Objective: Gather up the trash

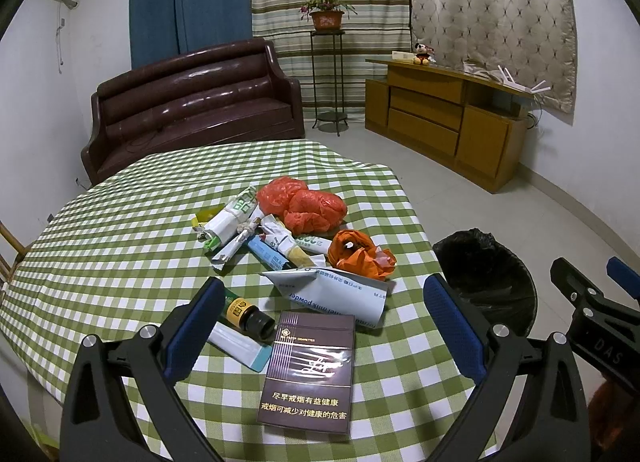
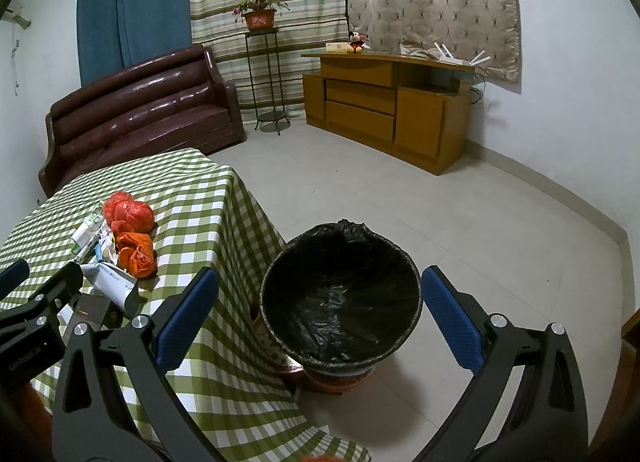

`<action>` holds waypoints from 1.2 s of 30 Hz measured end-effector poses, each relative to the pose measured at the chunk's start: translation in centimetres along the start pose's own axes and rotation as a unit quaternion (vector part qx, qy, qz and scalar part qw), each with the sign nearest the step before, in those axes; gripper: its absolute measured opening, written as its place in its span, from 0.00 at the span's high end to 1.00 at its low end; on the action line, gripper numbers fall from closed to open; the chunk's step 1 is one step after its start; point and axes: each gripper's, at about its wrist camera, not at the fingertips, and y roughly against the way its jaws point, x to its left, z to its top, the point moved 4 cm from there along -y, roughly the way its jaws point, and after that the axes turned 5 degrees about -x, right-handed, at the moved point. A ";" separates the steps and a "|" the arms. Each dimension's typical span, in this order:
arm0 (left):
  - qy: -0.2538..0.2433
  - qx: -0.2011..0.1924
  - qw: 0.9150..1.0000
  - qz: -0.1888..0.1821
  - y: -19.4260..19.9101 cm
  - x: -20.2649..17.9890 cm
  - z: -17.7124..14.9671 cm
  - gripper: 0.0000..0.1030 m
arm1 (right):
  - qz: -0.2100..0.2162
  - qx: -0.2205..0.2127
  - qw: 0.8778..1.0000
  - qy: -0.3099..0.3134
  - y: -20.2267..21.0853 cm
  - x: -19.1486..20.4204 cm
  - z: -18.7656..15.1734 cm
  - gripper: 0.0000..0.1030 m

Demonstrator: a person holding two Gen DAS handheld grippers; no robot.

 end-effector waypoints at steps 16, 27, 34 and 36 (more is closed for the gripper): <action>0.001 0.002 1.000 0.000 -0.1 0.0 -0.4 0.06 | -0.001 0.002 1.000 0.002 -0.3 0.6 -0.2 0.04; 0.001 0.002 1.000 0.000 -0.2 0.0 -0.3 0.06 | -0.001 0.002 1.000 0.002 -0.4 0.7 -0.3 0.04; -0.001 0.005 1.000 -0.002 -0.3 0.0 -0.5 0.06 | -0.002 0.003 1.000 0.004 -0.5 0.8 -0.4 0.04; -0.005 0.009 1.000 -0.003 -0.4 0.1 -0.7 0.06 | -0.002 0.003 1.000 0.006 -0.5 1.0 -0.6 0.04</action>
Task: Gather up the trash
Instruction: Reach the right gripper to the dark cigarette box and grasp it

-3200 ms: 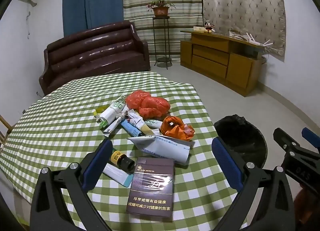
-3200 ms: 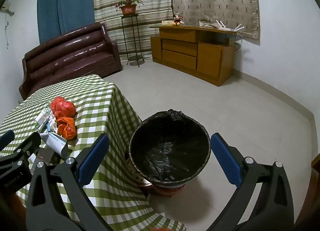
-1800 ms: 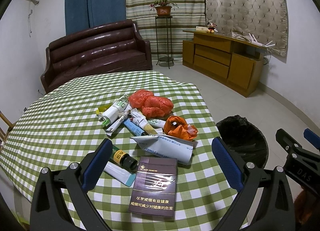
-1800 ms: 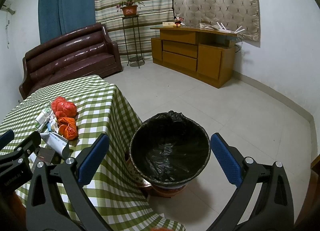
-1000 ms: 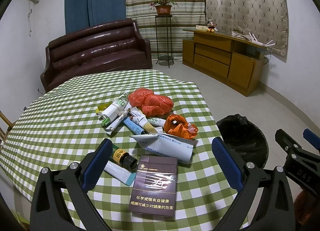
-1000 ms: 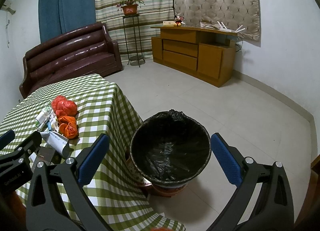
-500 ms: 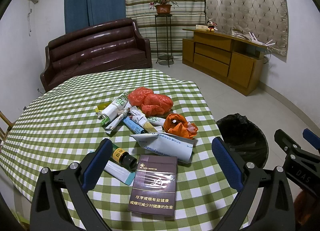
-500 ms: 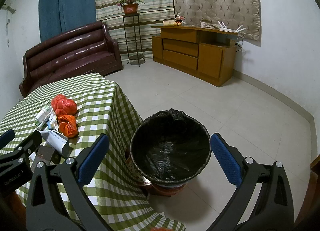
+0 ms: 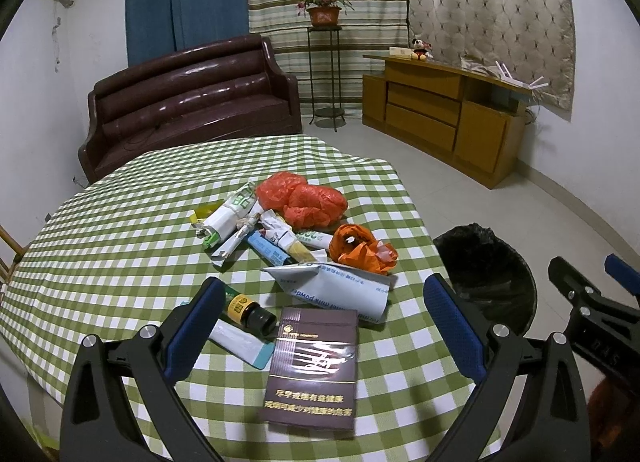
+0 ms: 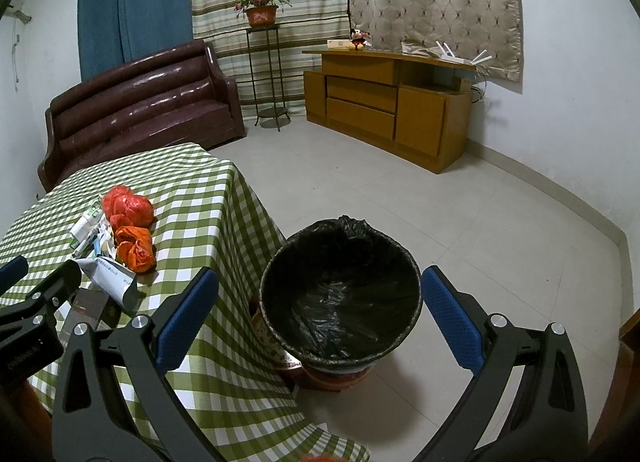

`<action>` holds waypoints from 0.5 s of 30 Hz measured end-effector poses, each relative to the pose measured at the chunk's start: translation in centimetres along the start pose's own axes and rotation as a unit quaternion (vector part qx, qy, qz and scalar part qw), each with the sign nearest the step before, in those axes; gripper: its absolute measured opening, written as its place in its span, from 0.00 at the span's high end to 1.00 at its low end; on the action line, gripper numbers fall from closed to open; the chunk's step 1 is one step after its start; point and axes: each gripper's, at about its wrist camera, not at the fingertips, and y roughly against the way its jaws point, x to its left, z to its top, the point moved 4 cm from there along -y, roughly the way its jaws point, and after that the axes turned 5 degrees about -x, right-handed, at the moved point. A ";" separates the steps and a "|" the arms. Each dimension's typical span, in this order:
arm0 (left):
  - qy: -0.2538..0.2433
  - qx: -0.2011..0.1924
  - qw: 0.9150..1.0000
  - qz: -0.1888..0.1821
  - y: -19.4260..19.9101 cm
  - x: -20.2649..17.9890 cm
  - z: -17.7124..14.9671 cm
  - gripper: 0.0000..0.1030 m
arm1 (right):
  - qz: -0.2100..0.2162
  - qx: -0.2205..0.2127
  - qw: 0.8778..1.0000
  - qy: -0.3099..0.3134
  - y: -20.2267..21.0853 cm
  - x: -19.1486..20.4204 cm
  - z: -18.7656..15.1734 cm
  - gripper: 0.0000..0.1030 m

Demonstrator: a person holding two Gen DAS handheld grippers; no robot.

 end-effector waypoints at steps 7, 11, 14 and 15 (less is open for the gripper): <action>0.001 0.013 1.000 0.015 0.0 2.8 -0.8 0.06 | 0.005 0.010 1.000 0.016 -0.1 1.3 -0.6 0.04; 0.004 0.014 0.999 0.029 0.2 5.2 -1.3 0.07 | 0.017 0.021 0.999 0.030 -0.1 2.8 -0.9 0.10; 0.001 0.014 0.999 0.040 0.4 6.9 -1.7 0.13 | 0.029 0.029 0.998 0.041 -0.1 4.1 -1.1 0.12; 0.001 0.016 0.999 0.044 0.4 7.4 -1.8 0.18 | 0.032 0.031 0.998 0.043 0.0 4.4 -1.1 0.16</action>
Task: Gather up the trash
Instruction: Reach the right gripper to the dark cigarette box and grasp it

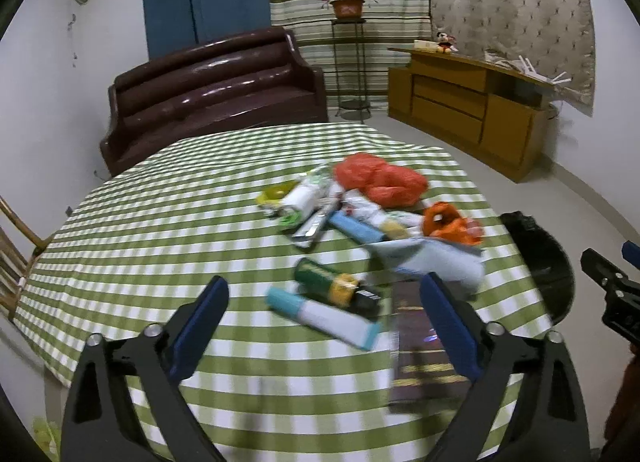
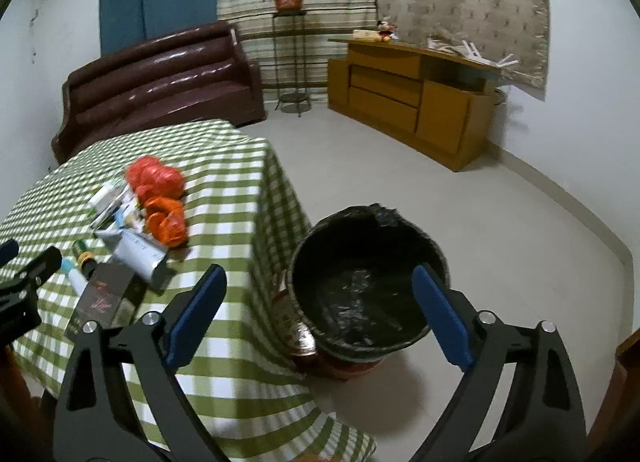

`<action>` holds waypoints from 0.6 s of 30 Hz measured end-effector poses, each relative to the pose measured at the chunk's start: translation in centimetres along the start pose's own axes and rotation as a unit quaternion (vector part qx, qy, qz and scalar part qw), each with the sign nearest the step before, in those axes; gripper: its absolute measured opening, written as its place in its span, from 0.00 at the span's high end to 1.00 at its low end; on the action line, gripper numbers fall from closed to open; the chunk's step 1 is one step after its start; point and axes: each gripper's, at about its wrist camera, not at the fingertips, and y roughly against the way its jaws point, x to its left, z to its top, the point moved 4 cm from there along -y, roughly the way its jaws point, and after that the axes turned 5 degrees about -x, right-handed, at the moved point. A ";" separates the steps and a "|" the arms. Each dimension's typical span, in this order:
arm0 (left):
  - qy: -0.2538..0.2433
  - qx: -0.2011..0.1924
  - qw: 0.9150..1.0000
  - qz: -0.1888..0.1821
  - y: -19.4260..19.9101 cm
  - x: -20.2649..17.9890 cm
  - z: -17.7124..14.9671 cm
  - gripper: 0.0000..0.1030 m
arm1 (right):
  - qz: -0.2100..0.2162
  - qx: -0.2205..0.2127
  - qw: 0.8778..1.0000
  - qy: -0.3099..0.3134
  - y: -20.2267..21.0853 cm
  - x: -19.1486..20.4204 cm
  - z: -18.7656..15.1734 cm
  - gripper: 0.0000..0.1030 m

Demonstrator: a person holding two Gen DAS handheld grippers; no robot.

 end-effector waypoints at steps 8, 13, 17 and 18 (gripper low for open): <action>0.005 0.024 1.000 0.000 -0.4 3.2 -1.3 0.33 | 0.036 0.013 0.999 0.026 0.3 4.9 -0.4 0.17; 0.003 0.023 1.000 0.012 -0.1 5.1 -1.7 0.31 | 0.060 0.025 0.997 0.045 0.2 8.8 -1.1 0.18; 0.004 0.025 0.999 0.021 -0.1 6.7 -2.3 0.29 | 0.075 0.036 0.995 0.049 0.0 11.8 -1.3 0.27; 0.004 0.025 0.999 0.023 0.0 7.1 -2.4 0.29 | 0.080 0.038 0.995 0.049 -0.1 12.3 -1.4 0.27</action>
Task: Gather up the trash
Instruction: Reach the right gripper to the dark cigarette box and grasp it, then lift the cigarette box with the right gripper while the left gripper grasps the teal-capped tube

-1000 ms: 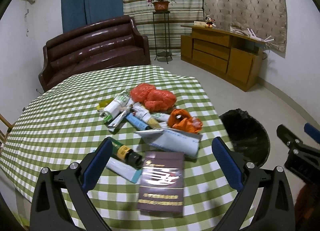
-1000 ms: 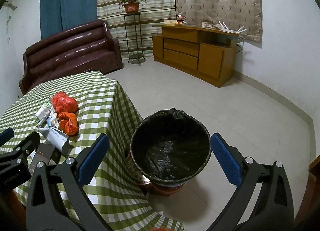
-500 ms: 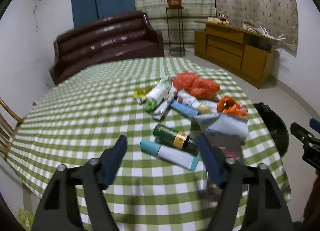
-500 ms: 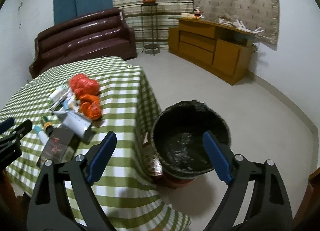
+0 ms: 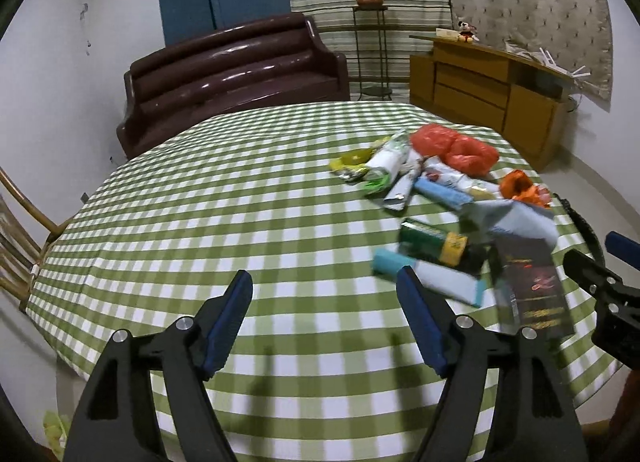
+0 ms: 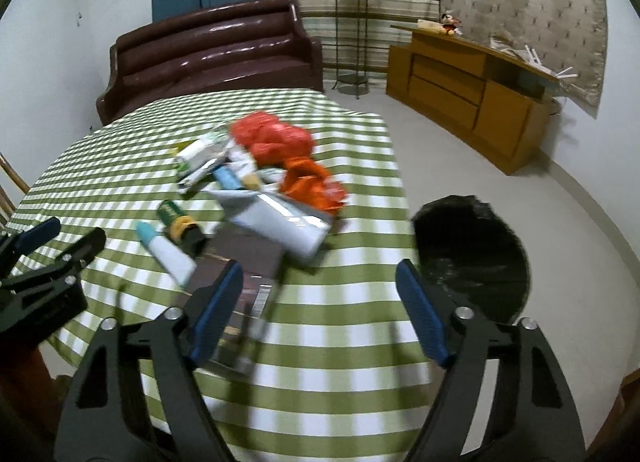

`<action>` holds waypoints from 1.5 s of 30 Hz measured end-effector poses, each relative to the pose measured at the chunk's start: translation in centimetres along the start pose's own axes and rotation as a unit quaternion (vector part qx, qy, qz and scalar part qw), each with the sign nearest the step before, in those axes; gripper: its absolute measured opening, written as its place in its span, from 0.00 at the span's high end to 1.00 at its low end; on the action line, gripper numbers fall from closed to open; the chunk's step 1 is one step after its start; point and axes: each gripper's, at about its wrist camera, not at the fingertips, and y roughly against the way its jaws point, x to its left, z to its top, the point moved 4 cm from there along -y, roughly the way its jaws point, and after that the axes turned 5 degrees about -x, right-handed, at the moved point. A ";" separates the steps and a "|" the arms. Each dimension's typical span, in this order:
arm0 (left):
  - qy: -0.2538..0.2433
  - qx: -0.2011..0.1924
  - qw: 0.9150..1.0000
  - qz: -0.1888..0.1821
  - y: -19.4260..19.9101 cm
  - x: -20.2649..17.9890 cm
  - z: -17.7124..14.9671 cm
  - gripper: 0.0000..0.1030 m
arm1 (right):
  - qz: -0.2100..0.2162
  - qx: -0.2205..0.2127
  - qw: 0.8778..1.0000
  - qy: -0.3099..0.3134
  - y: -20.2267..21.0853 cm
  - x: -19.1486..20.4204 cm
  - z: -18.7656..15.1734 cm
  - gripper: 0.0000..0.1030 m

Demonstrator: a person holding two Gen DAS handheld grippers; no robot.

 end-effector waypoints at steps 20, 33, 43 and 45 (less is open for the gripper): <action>0.026 0.009 1.000 -0.001 -0.5 2.7 -1.0 0.22 | -0.021 0.038 0.999 0.029 -2.0 3.6 -2.0 0.45; 0.015 0.010 1.000 -0.010 -0.6 0.5 -0.6 0.22 | -0.014 0.012 0.999 0.030 0.6 2.5 -1.8 0.46; 0.004 0.013 0.999 -0.031 -1.1 -2.6 0.1 0.21 | -0.030 -0.010 0.999 0.018 2.3 -1.2 -1.0 0.46; 0.000 0.015 0.999 -0.034 -1.4 -3.5 0.3 0.21 | -0.030 -0.010 0.999 0.012 2.5 -2.1 -1.0 0.46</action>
